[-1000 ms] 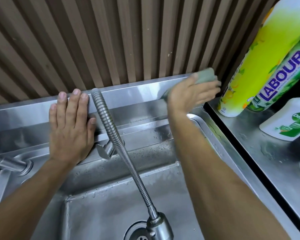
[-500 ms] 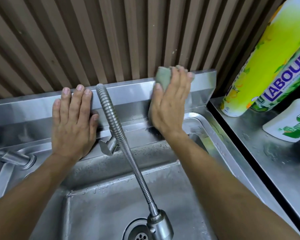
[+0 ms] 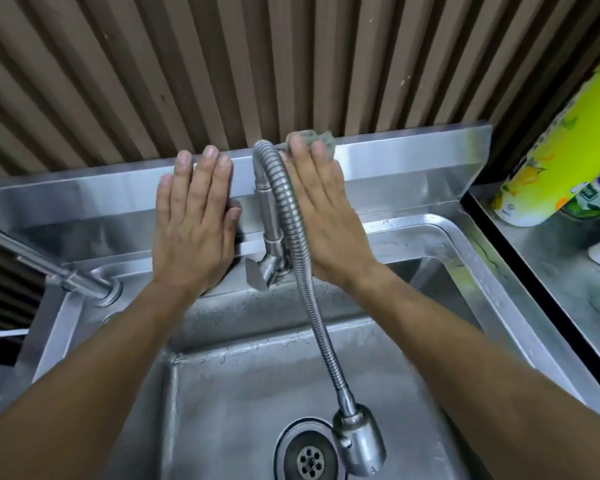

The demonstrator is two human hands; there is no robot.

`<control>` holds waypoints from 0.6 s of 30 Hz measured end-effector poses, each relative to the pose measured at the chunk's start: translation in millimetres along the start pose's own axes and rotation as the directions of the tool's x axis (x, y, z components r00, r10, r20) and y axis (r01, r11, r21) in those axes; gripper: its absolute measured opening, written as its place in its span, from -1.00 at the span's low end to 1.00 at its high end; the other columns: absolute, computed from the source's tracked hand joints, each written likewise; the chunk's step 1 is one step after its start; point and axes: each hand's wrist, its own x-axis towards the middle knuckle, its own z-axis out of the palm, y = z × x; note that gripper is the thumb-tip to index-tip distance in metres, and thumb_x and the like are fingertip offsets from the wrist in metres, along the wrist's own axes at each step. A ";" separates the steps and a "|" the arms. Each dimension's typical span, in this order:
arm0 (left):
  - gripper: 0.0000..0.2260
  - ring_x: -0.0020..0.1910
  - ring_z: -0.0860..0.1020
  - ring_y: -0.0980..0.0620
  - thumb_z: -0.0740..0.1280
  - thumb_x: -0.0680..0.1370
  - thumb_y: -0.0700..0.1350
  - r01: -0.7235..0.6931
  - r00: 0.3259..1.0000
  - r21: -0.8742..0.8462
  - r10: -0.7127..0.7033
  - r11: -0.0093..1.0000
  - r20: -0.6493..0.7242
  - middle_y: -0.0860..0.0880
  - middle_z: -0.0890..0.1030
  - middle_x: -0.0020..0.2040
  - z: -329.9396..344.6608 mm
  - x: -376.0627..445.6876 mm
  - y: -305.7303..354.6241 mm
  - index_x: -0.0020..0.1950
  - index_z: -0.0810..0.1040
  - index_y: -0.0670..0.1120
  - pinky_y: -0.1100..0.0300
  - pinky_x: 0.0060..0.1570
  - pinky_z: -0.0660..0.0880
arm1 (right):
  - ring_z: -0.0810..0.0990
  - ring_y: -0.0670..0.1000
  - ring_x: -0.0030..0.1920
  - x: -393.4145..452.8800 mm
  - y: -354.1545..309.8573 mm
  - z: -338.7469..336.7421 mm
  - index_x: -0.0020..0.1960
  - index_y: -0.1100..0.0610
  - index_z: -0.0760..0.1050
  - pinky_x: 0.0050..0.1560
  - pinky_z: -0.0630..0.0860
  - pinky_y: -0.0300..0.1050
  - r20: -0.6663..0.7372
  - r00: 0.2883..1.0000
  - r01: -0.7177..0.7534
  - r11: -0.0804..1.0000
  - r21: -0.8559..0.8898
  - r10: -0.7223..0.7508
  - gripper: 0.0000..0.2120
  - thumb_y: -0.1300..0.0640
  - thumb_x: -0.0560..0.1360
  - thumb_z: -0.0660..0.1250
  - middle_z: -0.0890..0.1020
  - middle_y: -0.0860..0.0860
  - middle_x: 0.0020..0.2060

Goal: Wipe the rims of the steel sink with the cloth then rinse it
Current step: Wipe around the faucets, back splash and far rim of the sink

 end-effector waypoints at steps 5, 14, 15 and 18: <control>-0.44 0.65 0.06 -0.21 0.12 0.71 -0.11 0.005 1.000 -0.018 -0.005 1.000 -0.005 -0.19 0.12 0.66 -7.2 -1.8 -1.5 0.67 0.01 -0.18 -0.02 0.63 -0.14 | -0.15 0.03 0.67 -11.2 8.1 -23.2 0.65 0.22 0.13 0.67 -0.12 0.03 0.301 0.936 0.139 0.977 0.161 -0.182 -0.46 0.22 0.71 0.17 0.03 0.09 0.66; -0.44 0.66 -0.01 -0.21 0.13 0.71 -0.11 0.013 0.997 -0.037 -0.010 0.999 0.077 -0.18 0.07 0.68 -20.6 -10.5 -7.4 0.67 0.02 -0.18 0.02 0.61 -0.23 | 0.33 0.18 0.54 -44.7 6.4 -39.6 0.53 0.23 0.38 0.51 0.30 0.22 0.085 0.995 -0.069 0.989 0.130 0.059 -0.53 0.08 0.67 0.27 0.42 0.13 0.51; -0.45 0.66 -0.01 -0.20 0.13 0.71 -0.11 0.019 0.997 -0.034 -0.016 0.999 0.078 -0.18 0.06 0.68 -20.5 -10.7 -7.1 0.67 0.02 -0.18 0.02 0.61 -0.23 | 0.26 0.16 0.58 -46.9 6.9 -38.5 0.58 0.19 0.31 0.54 0.26 0.23 0.165 0.984 -0.082 0.989 0.122 0.061 -0.50 0.05 0.69 0.24 0.36 0.12 0.55; -0.45 0.66 -0.01 -0.20 0.13 0.72 -0.12 0.026 0.997 -0.035 -0.024 0.999 0.078 -0.18 0.06 0.68 -20.2 -11.3 -6.0 0.67 0.02 -0.17 0.01 0.61 -0.23 | -0.15 0.06 0.68 -50.1 4.5 -29.2 0.69 0.07 -0.11 0.65 -0.01 0.19 0.515 0.857 0.036 0.999 0.008 -0.035 -0.40 -0.02 0.74 0.05 -0.09 0.01 0.69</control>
